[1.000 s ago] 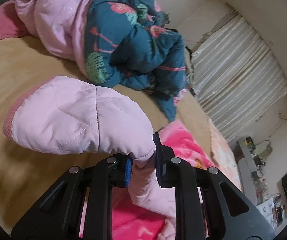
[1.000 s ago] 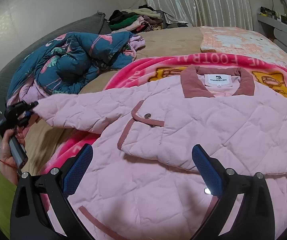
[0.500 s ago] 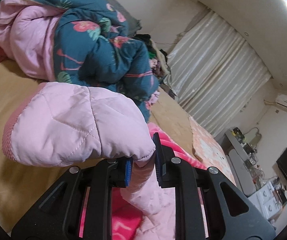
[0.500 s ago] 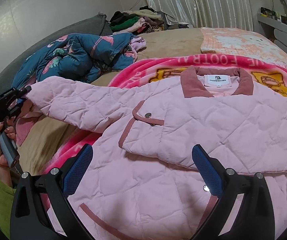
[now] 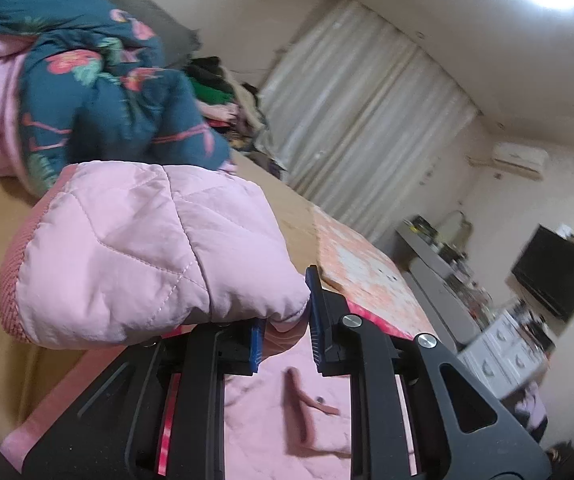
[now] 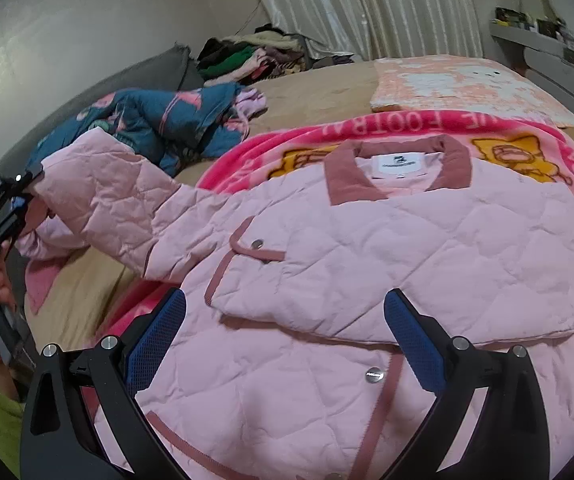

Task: Fold large clothes
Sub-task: 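Lift the sleeve with the left tool toward the jacket center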

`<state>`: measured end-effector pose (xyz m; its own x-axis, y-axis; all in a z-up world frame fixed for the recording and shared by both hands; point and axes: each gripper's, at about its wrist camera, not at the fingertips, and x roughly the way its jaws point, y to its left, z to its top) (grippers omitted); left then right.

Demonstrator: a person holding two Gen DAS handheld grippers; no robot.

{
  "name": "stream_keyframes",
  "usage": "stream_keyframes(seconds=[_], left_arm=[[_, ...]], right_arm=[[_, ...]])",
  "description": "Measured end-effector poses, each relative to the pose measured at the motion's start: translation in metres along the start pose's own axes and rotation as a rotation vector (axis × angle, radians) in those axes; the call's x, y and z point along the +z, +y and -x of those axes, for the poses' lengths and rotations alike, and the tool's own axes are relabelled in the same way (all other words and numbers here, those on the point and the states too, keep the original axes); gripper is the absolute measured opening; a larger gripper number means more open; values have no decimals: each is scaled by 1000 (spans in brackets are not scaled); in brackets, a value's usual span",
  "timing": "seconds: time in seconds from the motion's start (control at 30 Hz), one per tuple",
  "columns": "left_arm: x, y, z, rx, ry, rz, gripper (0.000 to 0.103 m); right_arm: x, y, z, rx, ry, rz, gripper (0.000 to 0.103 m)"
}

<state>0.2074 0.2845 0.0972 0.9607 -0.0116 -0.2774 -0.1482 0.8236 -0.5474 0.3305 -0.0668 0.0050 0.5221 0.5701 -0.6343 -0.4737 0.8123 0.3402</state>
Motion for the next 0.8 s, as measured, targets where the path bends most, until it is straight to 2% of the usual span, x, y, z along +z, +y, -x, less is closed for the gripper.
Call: stream_keyframes(seconds=[0.4, 0.67, 0.8], left_arm=[[-27, -47, -18, -99, 62, -107, 11], [-63, -90, -32, -167, 131, -214, 11], [-81, -110, -40, -177, 167, -259, 11]], right_arm=[[-3, -44, 23, -68, -50, -71, 99], [-9, -72, 39, -104, -76, -103, 99], [-14, -88, 45, -124, -79, -124, 99]])
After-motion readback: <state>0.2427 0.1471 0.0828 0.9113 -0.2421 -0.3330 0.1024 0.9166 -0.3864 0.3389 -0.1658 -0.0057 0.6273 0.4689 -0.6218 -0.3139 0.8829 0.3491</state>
